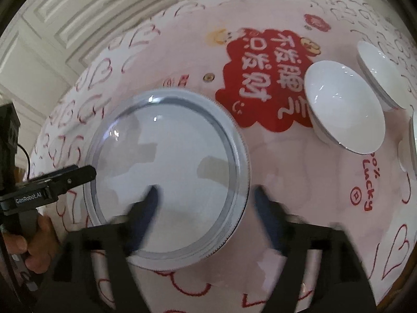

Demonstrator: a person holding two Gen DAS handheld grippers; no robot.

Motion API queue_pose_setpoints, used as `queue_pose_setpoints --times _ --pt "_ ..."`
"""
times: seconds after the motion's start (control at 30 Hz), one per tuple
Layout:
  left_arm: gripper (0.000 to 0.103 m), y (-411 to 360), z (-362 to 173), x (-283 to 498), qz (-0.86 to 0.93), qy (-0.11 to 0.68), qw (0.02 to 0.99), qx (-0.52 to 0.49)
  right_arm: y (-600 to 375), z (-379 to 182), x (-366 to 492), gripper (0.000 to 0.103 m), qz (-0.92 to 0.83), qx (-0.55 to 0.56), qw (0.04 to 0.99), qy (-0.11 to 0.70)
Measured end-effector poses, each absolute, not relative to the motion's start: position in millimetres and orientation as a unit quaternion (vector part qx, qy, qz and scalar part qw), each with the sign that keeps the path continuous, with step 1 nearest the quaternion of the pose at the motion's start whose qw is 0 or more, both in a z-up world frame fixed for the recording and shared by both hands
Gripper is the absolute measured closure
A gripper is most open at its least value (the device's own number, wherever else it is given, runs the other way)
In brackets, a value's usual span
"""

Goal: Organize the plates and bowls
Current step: 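Lower the plates onto the stack and open both tools, then move both open tools over the white bowls on the mat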

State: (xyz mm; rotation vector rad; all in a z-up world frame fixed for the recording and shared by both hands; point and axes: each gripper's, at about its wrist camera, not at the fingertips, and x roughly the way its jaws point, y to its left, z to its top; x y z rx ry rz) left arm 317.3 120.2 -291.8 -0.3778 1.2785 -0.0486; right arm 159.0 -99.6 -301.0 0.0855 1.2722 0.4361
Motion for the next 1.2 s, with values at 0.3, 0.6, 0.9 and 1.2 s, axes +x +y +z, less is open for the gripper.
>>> queue_pose_setpoints --times 0.3,0.6,0.9,1.2 --pt "0.009 106.4 -261.1 307.9 -0.018 0.573 0.807 -0.143 -129.0 -297.3 160.0 0.000 0.194 0.134 0.787 0.570" --pt "0.009 84.9 -205.8 290.2 -0.036 0.529 0.841 -0.110 -148.8 -262.0 149.3 0.000 0.179 0.158 0.814 0.530" --pt "0.003 50.7 -150.9 260.6 -0.058 0.462 0.883 -0.062 -183.3 -208.0 135.9 0.000 0.138 0.167 0.849 0.482" --pt "0.001 -1.4 -128.0 238.8 -0.107 0.431 0.896 -0.016 -243.1 -172.6 125.1 0.000 0.063 0.164 0.873 0.456"
